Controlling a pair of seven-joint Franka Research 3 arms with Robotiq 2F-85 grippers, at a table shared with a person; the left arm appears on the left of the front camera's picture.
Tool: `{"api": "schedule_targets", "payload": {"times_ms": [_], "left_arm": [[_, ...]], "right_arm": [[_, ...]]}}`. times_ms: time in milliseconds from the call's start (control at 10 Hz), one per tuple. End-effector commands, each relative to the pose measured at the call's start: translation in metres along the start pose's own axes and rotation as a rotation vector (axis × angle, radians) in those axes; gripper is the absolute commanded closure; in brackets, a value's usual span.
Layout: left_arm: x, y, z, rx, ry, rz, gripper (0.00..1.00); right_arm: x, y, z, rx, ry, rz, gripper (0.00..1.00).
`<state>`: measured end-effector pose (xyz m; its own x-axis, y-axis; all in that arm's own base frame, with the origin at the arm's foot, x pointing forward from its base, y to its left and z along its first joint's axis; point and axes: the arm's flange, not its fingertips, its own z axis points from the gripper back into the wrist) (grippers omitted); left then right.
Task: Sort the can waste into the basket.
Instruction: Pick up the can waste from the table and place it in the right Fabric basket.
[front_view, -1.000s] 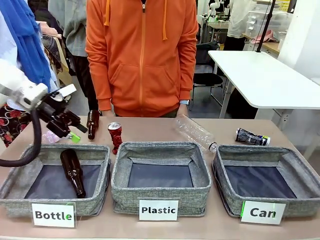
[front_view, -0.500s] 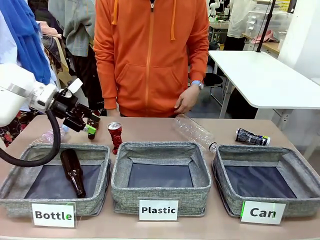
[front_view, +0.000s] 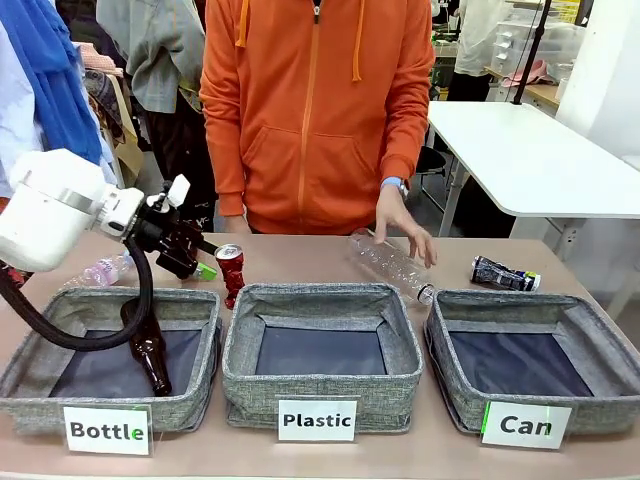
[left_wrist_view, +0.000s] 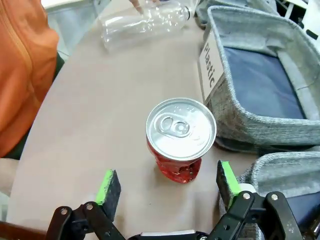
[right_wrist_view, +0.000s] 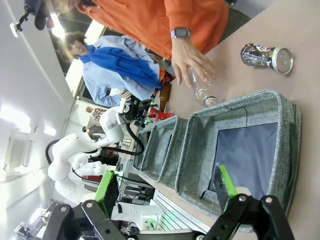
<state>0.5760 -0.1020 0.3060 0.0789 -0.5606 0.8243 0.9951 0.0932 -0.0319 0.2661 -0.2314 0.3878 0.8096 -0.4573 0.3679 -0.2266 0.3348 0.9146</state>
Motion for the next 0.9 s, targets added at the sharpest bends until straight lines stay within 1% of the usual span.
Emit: {"api": "schedule_targets", "payload": {"times_ms": [0,500,800], "left_arm": [[-0.004,0.003,-0.011,0.001,-0.01,0.0,0.0],[-0.002,0.006,-0.033,-0.031,-0.049,-0.002,0.0],[0.001,0.01,-0.042,-0.056,-0.056,-0.004,0.0]], "right_arm": [[0.002,-0.001,-0.001,0.018,-0.02,0.029,0.0],[0.002,-0.001,-0.001,0.018,-0.02,0.029,0.0],[0.002,-0.001,-0.001,0.018,-0.02,0.029,0.0]]}}
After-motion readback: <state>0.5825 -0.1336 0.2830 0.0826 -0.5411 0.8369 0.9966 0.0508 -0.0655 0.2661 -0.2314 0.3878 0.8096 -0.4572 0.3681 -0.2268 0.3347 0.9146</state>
